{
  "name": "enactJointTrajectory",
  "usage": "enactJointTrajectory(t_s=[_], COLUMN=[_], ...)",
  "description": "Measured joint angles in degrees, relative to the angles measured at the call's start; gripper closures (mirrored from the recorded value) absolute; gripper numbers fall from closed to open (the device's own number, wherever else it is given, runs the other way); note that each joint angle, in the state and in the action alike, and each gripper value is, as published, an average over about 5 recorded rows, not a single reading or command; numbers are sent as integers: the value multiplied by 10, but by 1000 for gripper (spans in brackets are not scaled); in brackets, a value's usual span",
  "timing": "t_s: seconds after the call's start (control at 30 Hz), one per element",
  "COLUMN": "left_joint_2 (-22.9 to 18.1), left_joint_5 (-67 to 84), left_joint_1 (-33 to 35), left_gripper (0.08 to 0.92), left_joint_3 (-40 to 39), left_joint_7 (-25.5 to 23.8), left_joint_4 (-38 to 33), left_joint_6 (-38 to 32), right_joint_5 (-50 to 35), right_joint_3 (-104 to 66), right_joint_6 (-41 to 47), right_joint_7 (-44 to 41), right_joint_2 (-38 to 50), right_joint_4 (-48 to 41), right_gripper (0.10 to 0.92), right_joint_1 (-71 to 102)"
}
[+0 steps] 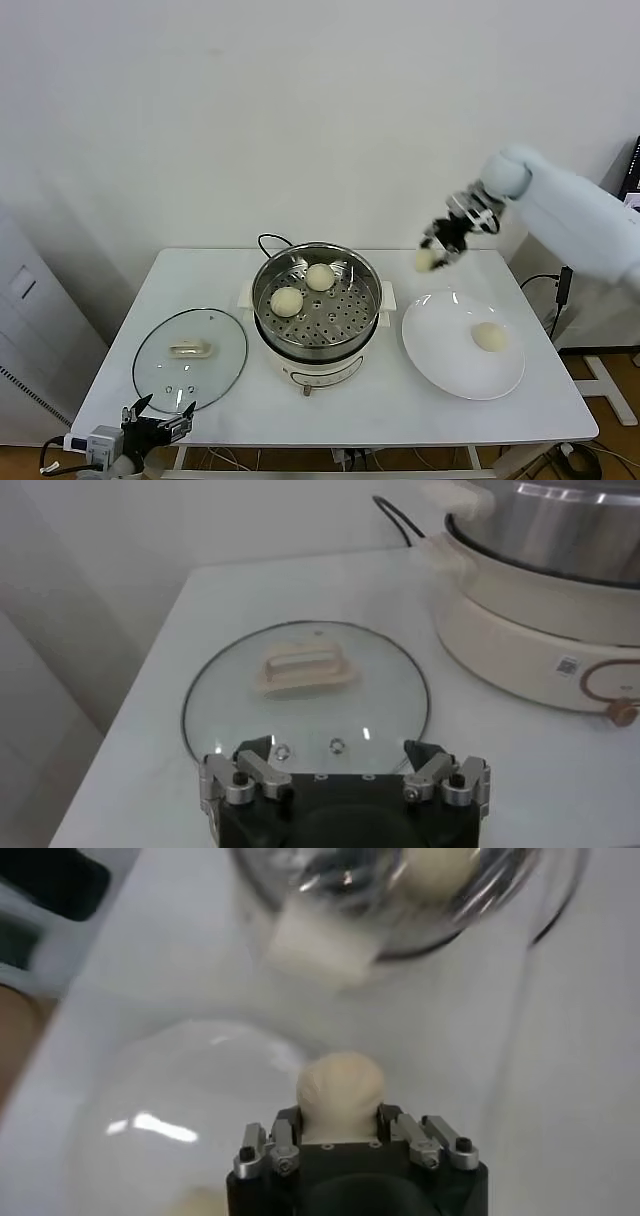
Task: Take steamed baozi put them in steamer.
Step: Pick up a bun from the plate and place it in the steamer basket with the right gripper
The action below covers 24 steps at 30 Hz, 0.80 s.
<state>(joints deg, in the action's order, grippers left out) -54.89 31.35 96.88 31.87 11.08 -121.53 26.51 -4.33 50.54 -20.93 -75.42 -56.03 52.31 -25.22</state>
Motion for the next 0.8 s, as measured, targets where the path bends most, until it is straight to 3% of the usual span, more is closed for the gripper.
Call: enactJointTrajectory(t_s=[0.33, 0.8], left_joint_2=[-3, -4], left_joint_5=[0, 0], left_joint_1=[2, 3], left_gripper=[177, 177], left_joint_3=[-1, -2], left_joint_7=[0, 0], left_joint_4=[-2, -4], left_joint_6=[0, 0], right_joint_5=[10, 35], right_joint_3=[-8, 33], right_joint_6=[-148, -250], right_joint_7=[2, -5], right_joint_2=[-106, -132], right_joint_4=[5, 122], right_gripper=[558, 558], right_joint_1=[-5, 23])
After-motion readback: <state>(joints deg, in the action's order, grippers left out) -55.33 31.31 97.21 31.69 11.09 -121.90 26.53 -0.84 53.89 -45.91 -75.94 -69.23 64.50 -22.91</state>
